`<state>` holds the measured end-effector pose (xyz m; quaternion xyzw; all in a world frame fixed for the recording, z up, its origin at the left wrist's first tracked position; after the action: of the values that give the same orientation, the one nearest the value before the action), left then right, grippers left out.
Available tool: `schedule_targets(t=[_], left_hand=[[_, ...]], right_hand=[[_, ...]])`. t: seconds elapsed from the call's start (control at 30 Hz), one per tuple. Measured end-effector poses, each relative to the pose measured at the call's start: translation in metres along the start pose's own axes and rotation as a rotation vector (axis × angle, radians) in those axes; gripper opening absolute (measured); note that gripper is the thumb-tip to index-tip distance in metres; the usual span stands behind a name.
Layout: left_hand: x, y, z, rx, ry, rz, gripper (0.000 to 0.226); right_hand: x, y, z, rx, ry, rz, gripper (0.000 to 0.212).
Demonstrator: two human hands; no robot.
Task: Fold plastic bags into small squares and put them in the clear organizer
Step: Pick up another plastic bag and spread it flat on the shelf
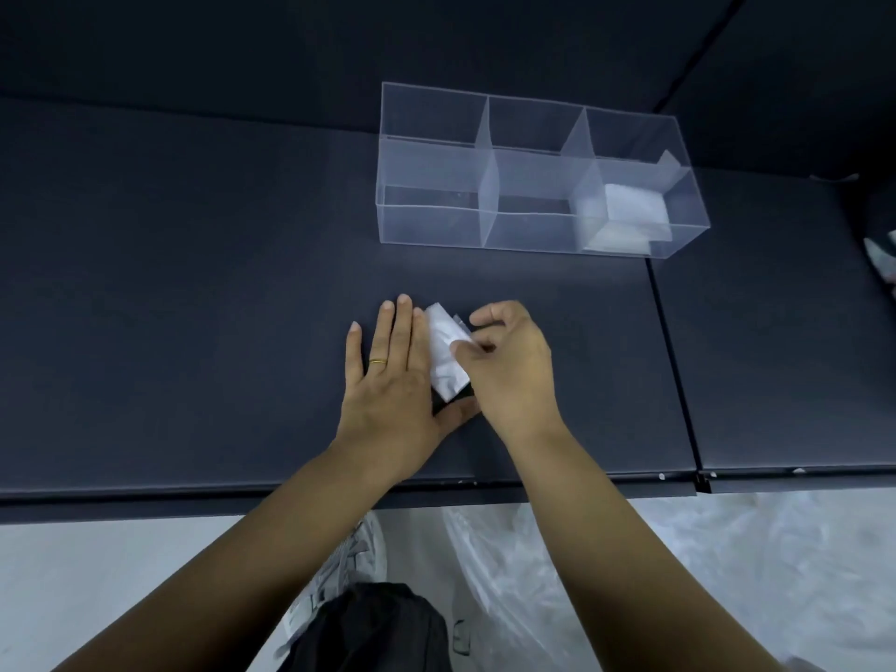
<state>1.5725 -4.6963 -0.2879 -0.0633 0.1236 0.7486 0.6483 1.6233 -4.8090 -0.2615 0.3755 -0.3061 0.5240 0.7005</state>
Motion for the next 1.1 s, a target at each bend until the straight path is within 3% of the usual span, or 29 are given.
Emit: schedule_targets(t=[0.2,0.27,0.33,0.43,0.5,0.57,0.7,0.8,0.93,1.0,1.1], left_hand=[[0.017,-0.003,0.035,0.156,0.895,0.209,0.119],[0.011,-0.007,0.042,0.264,1.120,0.207,0.104],[0.001,-0.012,0.044,0.356,1.290,0.199,0.072],[-0.016,-0.016,0.045,0.324,1.411,0.240,0.048],[-0.026,-0.020,0.044,0.258,1.473,0.283,0.043],[-0.035,-0.025,0.043,0.197,1.485,0.302,0.032],[-0.036,-0.034,0.039,0.019,1.414,0.343,0.006],[-0.034,-0.028,0.028,-0.101,1.161,0.262,0.011],[-0.041,-0.011,0.015,-0.286,0.678,-0.029,0.018],[-0.045,-0.005,0.009,-0.352,0.580,-0.151,0.020],[-0.045,-0.001,0.001,-0.367,0.517,-0.192,0.022]], right_hand=[[0.024,0.005,0.038,0.304,-0.197,0.185,0.024],[0.034,0.007,0.055,0.373,-0.174,0.265,0.023],[0.039,0.008,0.068,0.385,-0.130,0.313,0.026],[0.032,0.003,0.081,0.318,-0.211,0.159,0.035],[0.015,-0.002,0.087,0.262,-0.247,-0.016,0.024],[0.005,-0.004,0.092,0.245,-0.208,-0.088,0.003],[0.014,-0.054,0.122,0.056,-0.181,-0.014,0.010],[0.024,-0.126,0.158,-0.187,-0.089,-0.003,0.023],[0.021,-0.200,0.167,-0.232,0.278,0.033,0.023],[0.018,-0.219,0.162,-0.234,0.537,0.060,0.019],[0.018,-0.228,0.154,-0.282,0.793,0.070,0.026]])
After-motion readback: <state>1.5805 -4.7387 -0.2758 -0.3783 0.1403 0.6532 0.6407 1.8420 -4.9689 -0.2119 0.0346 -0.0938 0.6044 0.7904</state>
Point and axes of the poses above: each hand's wrist, its own y-axis away from the middle knuckle, its own z-axis out of the back of the hand, x = y × z, the point moved 5 cm from there along -y, towards the middle knuckle, and after that the axes turned 11 degrees about -x, right-handed, at the moved point
